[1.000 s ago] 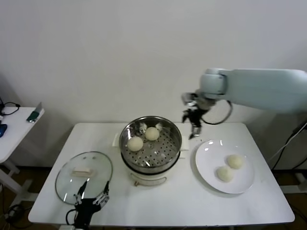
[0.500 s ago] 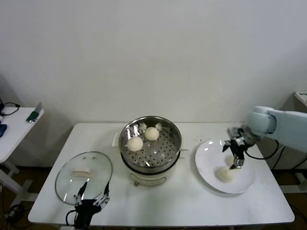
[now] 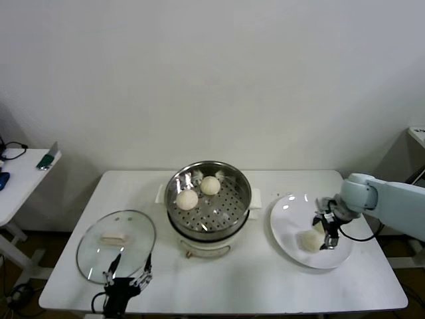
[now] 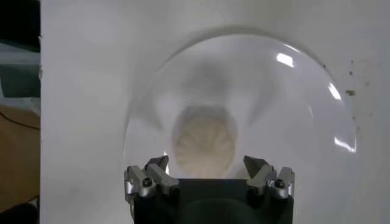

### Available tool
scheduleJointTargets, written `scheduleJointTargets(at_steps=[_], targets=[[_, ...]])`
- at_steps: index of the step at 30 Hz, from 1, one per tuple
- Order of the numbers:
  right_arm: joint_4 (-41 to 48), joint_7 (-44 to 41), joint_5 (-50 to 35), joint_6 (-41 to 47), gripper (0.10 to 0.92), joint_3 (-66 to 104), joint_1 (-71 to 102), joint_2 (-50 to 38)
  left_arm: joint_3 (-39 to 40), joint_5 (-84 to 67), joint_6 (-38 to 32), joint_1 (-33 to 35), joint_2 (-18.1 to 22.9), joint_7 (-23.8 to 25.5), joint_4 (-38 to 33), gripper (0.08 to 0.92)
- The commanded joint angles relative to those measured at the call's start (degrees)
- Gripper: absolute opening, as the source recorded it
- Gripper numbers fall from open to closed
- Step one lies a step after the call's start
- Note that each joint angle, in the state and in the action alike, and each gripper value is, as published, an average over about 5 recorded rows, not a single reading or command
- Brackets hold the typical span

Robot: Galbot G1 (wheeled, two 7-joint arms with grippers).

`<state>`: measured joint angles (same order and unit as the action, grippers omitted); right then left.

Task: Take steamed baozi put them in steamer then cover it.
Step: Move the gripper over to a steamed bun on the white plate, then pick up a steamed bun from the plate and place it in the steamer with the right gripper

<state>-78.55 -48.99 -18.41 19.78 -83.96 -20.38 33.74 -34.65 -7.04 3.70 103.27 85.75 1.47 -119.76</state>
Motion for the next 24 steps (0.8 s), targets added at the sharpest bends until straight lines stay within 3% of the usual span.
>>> scheduleJointTargets(at_steps=[1,13,24], targets=[[2.47,1.05,0.82,0.81,0.816,4.04,5.67,1.56,-0.04,-0.06,0.16,-0.17,-0.24,-0.02,0.35,0.823],[1.64,-2.18,4.60,-1.55,0.681,1.51,-0.15,2.09,0.21,-0.12,0.38,-0.36,0.02,-0.07,0.29,0.823],[-1.84,-12.20,3.22,-15.78,0.670,-10.97,-31.61,9.91,0.29,0.02,0.52,-0.31,0.03,-0.12,-0.34,0.823]])
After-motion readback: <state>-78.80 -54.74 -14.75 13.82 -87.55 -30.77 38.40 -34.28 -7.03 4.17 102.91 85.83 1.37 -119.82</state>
